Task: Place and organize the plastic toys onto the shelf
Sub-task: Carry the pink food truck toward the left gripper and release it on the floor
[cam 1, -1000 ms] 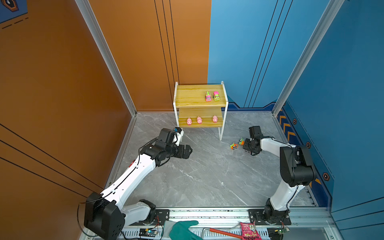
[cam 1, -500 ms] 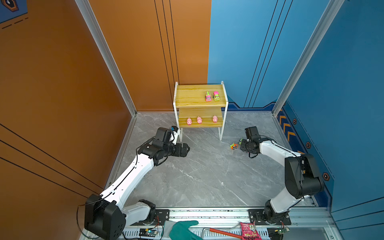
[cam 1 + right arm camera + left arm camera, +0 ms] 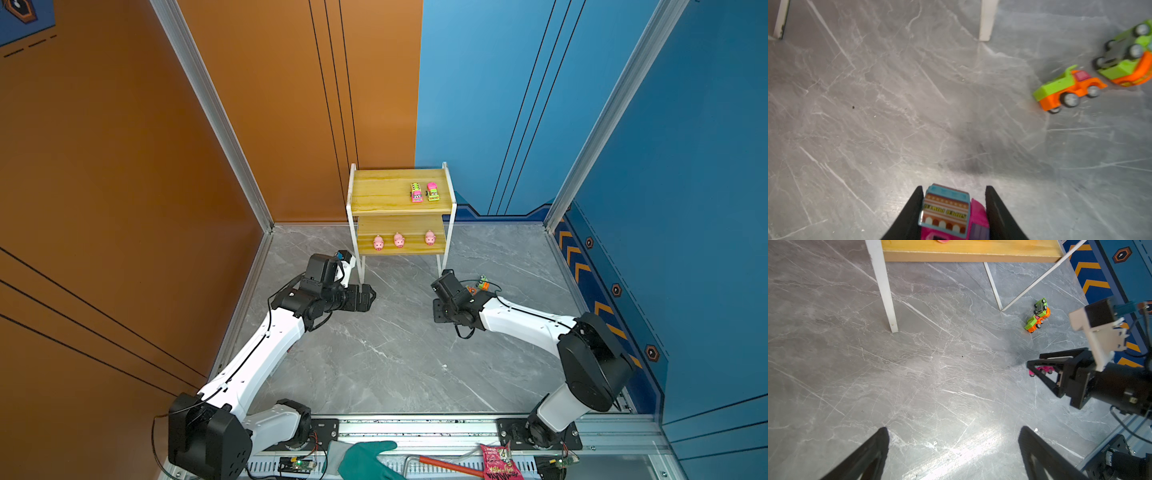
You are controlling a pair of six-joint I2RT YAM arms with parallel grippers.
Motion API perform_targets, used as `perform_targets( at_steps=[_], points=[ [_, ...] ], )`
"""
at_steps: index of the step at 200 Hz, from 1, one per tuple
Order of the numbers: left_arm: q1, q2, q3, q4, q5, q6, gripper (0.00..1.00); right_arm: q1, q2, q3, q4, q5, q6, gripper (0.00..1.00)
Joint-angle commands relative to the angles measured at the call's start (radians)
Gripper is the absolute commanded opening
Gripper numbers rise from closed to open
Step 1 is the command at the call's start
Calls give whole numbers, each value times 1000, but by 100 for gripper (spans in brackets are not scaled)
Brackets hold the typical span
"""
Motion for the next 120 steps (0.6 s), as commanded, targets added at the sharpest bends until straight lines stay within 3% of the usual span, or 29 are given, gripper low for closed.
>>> perform_targets(
  at_steps=[1, 39, 67, 120],
  points=[
    [9, -28, -4, -1, 8, -7, 98, 52, 87, 71, 19, 12, 36, 41],
    [10, -36, -8, -1, -9, -7, 98, 89, 201, 154, 48, -41, 41, 42],
    [10, -33, -10, -2, -13, -7, 98, 92, 252, 188, 94, -128, 52, 50],
    [11, -12, -10, -2, -20, -7, 98, 66, 158, 107, 267, -263, 17, 61]
  ],
)
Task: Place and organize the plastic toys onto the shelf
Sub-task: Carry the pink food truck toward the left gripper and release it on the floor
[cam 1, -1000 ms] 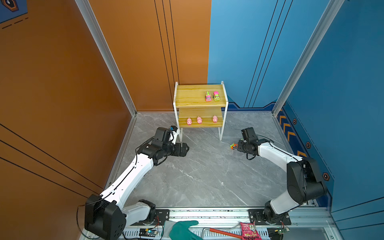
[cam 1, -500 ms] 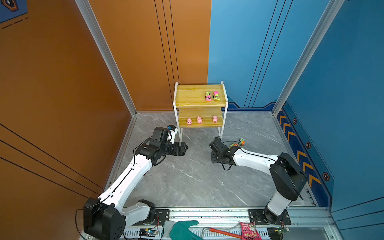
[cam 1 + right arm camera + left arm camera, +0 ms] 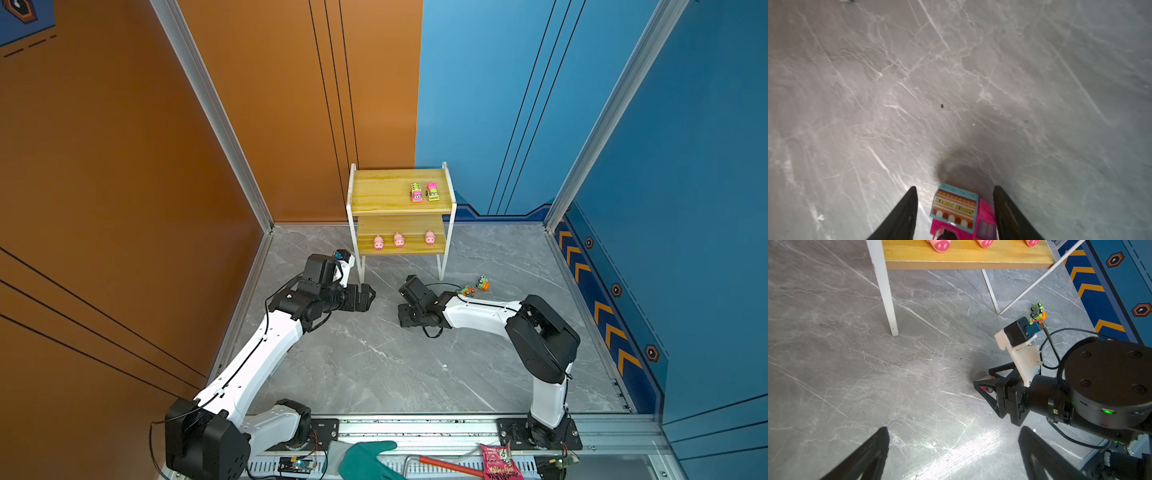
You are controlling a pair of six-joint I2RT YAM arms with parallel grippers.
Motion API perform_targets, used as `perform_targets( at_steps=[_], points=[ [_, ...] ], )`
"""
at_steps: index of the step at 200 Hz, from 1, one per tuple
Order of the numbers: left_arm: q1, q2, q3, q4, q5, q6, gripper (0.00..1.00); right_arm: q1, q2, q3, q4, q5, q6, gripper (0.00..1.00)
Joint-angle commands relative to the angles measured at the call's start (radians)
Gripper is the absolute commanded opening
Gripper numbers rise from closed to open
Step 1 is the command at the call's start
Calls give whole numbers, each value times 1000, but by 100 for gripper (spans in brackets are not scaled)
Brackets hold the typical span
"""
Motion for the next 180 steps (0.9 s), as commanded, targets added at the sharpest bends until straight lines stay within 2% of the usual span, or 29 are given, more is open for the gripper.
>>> perform_targets(
  at_steps=[1, 40, 66, 133, 180],
  points=[
    [10, 7, -10, -3, -18, -6, 98, -20, -85, -55, 124, -97, -15, 61],
    [10, 30, -8, -10, -33, -5, 98, -50, -153, -162, 240, -195, 23, 62],
    [10, 42, -6, -9, -37, -5, 98, -39, -152, -191, 245, -218, 25, 62],
    [-2, 50, -6, -13, -49, -5, 98, -24, -176, -236, 218, -151, -19, 61],
    [-6, 40, -6, -14, -51, -3, 98, 28, -202, -257, 191, -119, -18, 61]
  ],
)
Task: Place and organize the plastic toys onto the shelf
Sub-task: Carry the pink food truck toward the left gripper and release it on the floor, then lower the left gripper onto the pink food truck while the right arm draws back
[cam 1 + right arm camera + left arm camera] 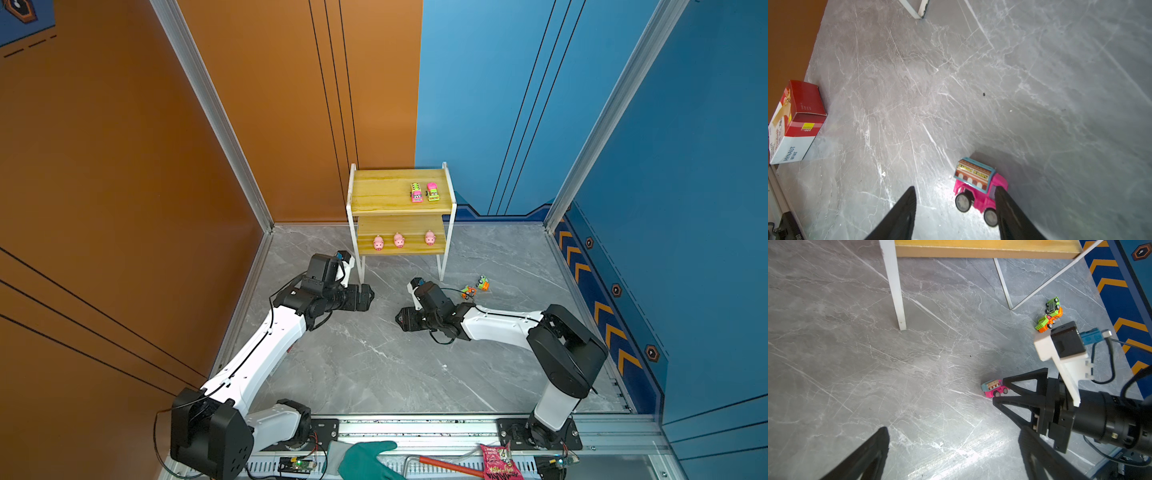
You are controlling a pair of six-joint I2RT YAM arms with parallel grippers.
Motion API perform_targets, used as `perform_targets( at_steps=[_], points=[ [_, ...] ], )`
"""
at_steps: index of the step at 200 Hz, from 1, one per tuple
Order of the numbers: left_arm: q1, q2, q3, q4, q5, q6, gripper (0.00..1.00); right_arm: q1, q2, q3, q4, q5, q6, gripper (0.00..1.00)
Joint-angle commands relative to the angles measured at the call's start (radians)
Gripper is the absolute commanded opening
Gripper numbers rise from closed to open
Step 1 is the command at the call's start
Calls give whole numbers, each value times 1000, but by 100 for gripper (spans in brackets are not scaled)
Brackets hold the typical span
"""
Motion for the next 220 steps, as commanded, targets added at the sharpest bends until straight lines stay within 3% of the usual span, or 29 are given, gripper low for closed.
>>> perform_targets(
  at_steps=[1, 73, 138, 162, 192, 220],
  points=[
    [-8, -5, -6, -13, -17, -4, 98, 33, -39, -29, -44, 40, -16, 61],
    [-21, -22, -9, -13, -19, -4, 98, 133, -36, -46, -82, 118, -30, 61],
    [-65, -15, -6, -32, -79, 0, 98, 118, -142, -80, -24, 144, -76, 61],
    [-121, 7, 3, -61, -158, -9, 98, 73, -219, -152, 39, 159, -72, 62],
    [-249, 83, 54, -129, -294, -58, 98, -20, -277, -178, -55, 241, -63, 62],
    [-347, 168, 73, -143, -328, -156, 98, -98, -343, -234, -80, 288, -57, 63]
  ],
)
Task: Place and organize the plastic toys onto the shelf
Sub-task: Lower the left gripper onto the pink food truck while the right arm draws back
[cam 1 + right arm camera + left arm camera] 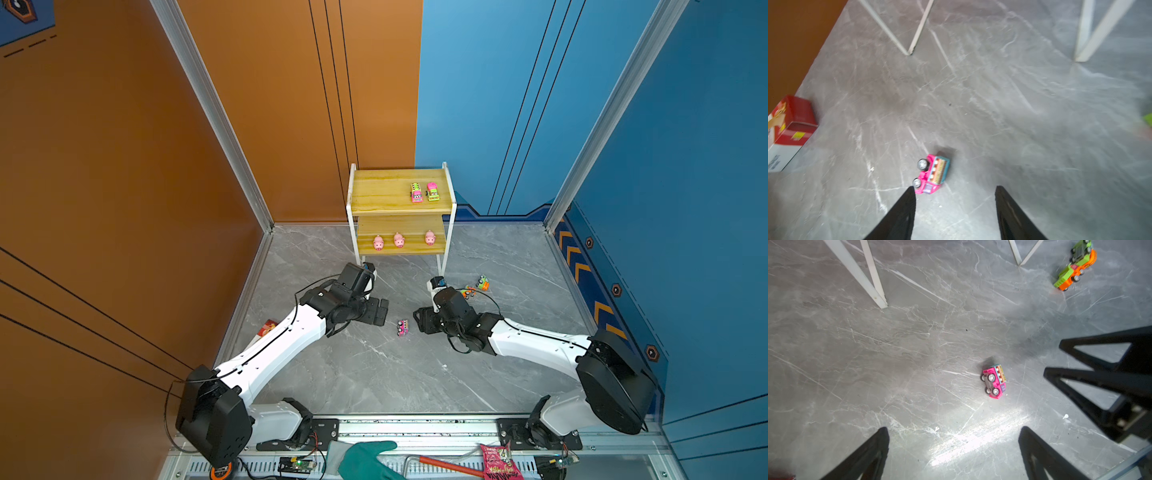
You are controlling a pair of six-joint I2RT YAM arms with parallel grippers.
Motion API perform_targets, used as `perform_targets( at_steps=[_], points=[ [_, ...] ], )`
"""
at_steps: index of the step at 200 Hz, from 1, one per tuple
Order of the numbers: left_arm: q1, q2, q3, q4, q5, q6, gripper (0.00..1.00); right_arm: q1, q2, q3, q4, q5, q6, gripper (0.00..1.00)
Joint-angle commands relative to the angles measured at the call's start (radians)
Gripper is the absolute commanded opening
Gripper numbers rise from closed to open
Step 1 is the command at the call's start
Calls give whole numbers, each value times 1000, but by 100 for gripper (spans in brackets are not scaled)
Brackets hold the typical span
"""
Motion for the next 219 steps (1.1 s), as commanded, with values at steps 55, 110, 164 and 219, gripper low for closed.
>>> perform_targets(
  at_steps=[55, 110, 164, 219],
  points=[
    [-193, 270, 148, -59, -129, -222, 98, -129, -165, -185, 22, 85, 21, 63],
    [-202, 445, 246, -58, -115, -380, 95, -129, -186, -229, 87, 107, 22, 63],
    [-211, 525, 271, -59, -158, -490, 83, -131, -208, -282, 155, 112, 9, 63],
    [-211, 629, 321, -58, -165, -532, 74, -142, -237, -332, 199, 98, 9, 63]
  ],
)
